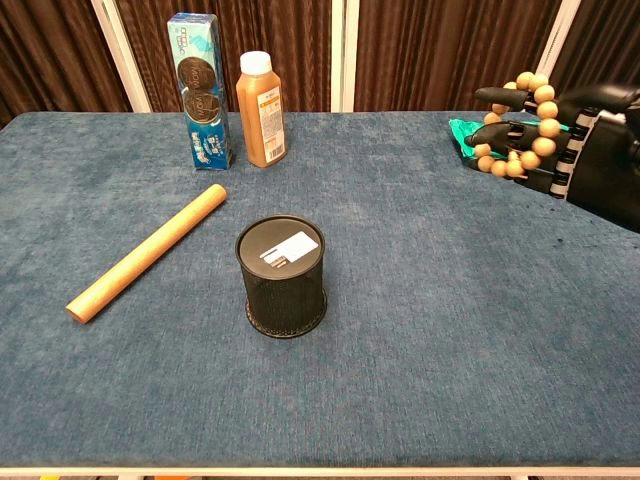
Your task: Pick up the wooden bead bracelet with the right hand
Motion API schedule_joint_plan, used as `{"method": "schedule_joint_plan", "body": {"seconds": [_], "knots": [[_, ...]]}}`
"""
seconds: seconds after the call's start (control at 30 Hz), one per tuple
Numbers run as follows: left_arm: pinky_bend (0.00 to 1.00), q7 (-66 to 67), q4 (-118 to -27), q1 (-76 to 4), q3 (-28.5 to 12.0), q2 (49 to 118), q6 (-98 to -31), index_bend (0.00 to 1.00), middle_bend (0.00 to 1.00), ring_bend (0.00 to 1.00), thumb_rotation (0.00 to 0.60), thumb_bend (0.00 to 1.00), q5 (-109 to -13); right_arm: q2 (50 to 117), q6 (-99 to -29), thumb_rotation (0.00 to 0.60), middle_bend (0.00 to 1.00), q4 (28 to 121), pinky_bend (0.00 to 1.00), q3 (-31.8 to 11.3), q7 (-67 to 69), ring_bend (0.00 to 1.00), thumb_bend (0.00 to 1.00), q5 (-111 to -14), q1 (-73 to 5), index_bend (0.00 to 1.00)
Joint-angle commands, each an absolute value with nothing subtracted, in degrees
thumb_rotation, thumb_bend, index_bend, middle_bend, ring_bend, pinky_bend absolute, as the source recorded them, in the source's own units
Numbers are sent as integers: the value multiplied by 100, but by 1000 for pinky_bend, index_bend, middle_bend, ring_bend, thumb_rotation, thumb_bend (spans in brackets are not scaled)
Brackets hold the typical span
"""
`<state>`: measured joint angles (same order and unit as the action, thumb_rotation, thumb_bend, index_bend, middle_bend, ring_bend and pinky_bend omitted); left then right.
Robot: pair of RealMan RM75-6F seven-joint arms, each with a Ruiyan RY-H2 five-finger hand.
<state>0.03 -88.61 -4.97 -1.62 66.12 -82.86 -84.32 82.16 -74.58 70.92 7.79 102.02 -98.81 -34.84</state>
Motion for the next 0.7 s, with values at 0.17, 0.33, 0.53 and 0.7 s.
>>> {"method": "schedule_joint_plan", "body": {"seconds": [0.17, 0.33, 0.53, 0.7], "knots": [[16, 3, -8866, -498, -170, 6604, -8291, 173, 83, 13, 600, 0, -8426, 8217, -6880, 159, 329, 6993, 0, 572, 8448, 14, 221, -9515, -3569, 143], [16, 32, -8885, -521, -180, 6599, -8276, 174, 83, 13, 600, 0, -8435, 8255, -6075, 155, 301, 6975, 0, 382, 6080, 0, 203, -9208, -3815, 143], [16, 40, -8898, -519, -171, 6591, -8234, 174, 83, 13, 600, 0, -8389, 8319, -5182, 139, 252, 6964, 0, 213, 3182, 0, 182, -8863, -4155, 136], [17, 28, -8864, -539, -175, 6614, -8194, 174, 83, 13, 600, 0, -8371, 8270, -4671, 123, 171, 7195, 0, 114, 1230, 0, 144, -8457, -4298, 57]]}}
